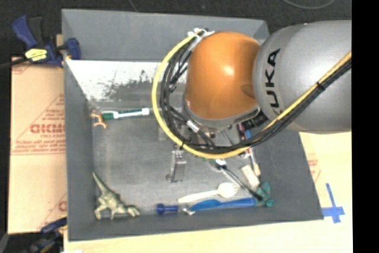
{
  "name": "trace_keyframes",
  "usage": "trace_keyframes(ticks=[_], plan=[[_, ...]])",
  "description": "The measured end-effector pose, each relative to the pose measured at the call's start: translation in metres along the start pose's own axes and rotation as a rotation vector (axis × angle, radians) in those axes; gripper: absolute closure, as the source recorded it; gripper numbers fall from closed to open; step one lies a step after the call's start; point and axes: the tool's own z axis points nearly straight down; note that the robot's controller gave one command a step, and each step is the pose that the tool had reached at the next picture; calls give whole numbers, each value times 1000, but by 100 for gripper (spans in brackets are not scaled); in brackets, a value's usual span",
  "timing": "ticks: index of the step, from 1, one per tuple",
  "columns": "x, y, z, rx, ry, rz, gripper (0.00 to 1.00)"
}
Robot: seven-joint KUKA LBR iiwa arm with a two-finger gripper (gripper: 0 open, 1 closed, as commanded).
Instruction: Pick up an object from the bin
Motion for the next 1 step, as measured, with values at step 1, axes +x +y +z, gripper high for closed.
trace_keyframes(ticks=[1], plan=[[-2,-1,-4,-1,-8,4,0]])
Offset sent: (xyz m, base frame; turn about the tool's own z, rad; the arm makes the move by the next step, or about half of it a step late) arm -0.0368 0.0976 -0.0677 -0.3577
